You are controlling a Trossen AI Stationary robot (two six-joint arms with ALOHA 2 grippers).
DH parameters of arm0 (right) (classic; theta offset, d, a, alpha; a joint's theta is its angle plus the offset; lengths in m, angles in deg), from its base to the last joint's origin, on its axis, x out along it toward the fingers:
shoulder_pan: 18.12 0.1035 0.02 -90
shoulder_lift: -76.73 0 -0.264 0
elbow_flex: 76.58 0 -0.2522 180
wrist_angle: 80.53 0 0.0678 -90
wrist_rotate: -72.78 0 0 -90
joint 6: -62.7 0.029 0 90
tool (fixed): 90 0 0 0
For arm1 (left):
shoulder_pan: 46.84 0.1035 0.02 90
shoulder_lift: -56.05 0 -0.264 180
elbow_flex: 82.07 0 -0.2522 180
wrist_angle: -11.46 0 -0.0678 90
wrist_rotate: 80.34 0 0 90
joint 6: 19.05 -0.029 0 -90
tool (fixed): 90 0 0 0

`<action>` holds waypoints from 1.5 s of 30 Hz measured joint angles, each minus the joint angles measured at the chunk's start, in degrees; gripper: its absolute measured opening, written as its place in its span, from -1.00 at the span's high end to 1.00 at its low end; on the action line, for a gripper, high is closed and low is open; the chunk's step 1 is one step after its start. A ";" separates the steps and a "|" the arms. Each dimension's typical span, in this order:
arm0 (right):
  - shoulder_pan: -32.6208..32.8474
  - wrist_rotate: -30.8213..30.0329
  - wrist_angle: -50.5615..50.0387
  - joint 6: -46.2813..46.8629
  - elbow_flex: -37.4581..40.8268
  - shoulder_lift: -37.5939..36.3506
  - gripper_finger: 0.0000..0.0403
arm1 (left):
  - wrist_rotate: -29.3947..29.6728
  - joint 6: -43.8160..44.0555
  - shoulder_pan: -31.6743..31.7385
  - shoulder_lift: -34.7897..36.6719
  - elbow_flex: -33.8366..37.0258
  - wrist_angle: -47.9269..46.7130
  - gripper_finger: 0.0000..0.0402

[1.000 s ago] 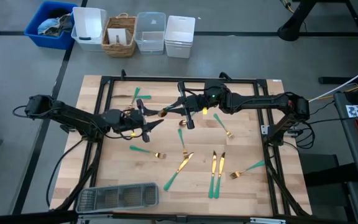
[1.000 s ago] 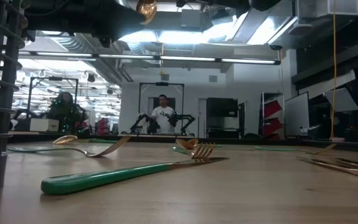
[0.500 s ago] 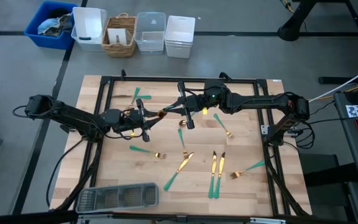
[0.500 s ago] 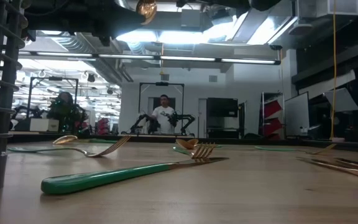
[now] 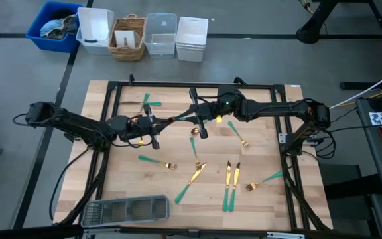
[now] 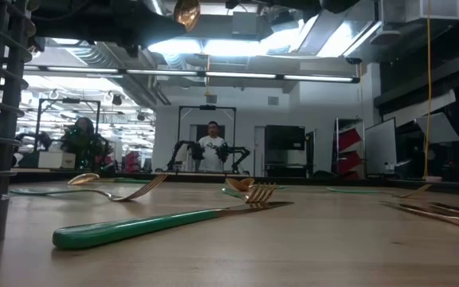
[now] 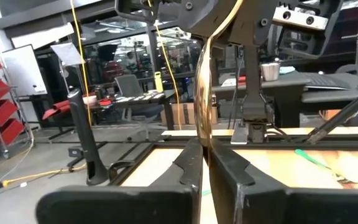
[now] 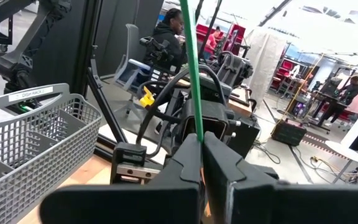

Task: Sort silverware
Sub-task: Put the right spoon into the cutlery rack

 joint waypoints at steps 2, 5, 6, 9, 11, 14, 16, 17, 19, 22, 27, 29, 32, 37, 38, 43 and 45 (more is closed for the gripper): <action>0.00 -0.05 -0.26 0.00 0.00 0.00 0.97 | 0.79 -1.46 -0.04 1.47 0.02 -1.94 0.97; 0.00 -0.29 -1.14 0.00 -0.02 0.00 0.97 | 2.24 -2.56 -0.09 4.05 0.03 -5.15 0.98; 0.00 -0.65 -1.45 0.02 -0.03 0.00 0.97 | 2.60 -2.80 -0.09 5.01 0.07 -6.19 0.98; -0.04 -1.88 -2.55 0.04 -0.11 -0.04 0.97 | 3.15 -4.07 -0.07 8.00 0.07 -9.04 0.98; -0.03 -3.10 -3.27 0.08 -0.17 -0.10 0.97 | 3.38 -4.73 -0.04 9.87 0.09 -10.74 0.99; -0.02 -4.57 -4.00 0.24 -0.17 -0.13 0.97 | 3.57 -5.73 -0.04 12.54 0.11 -13.51 0.99; -0.02 -4.98 -4.44 0.28 -0.15 -0.13 0.97 | 3.68 -6.47 -0.02 14.03 0.11 -15.14 0.99; -0.02 -5.03 -4.61 0.28 -0.15 -0.13 0.97 | 3.70 -7.14 -0.02 14.76 0.11 -15.77 0.99; -0.02 -5.04 -5.10 0.31 -0.13 -0.17 0.97 | 3.73 -8.80 -0.02 15.96 0.13 -16.29 0.99; -0.04 -4.90 -6.23 0.78 -0.12 -0.23 0.97 | 3.77 -12.25 -0.01 17.70 0.13 -16.06 0.99; -0.07 -7.21 -10.86 1.10 0.42 0.52 0.98 | 1.94 -16.22 -0.18 20.58 -0.13 -14.14 1.00; -0.07 -9.96 -10.92 0.93 0.16 0.01 0.98 | 2.49 -16.35 -0.28 21.32 -0.03 -15.07 1.00; -0.07 -12.36 -12.01 0.69 0.18 0.15 0.98 | 2.24 -16.32 -0.40 21.95 -0.07 -15.03 1.00; -0.07 -14.27 -12.11 0.59 0.17 0.09 0.98 | 2.52 -17.22 -0.48 22.33 -0.07 -15.71 1.00; -0.07 -14.81 -12.44 0.57 0.17 -0.04 0.98 | 2.52 -18.04 -0.60 22.61 -0.07 -15.54 1.00; -0.04 -20.76 -15.31 0.48 0.17 -1.33 0.98 | 2.63 -30.34 -3.30 24.42 -1.03 -20.88 1.00; -0.04 -23.75 -17.90 0.48 0.15 -2.47 0.98 | 2.90 -36.75 -4.74 25.07 -3.08 -26.37 1.00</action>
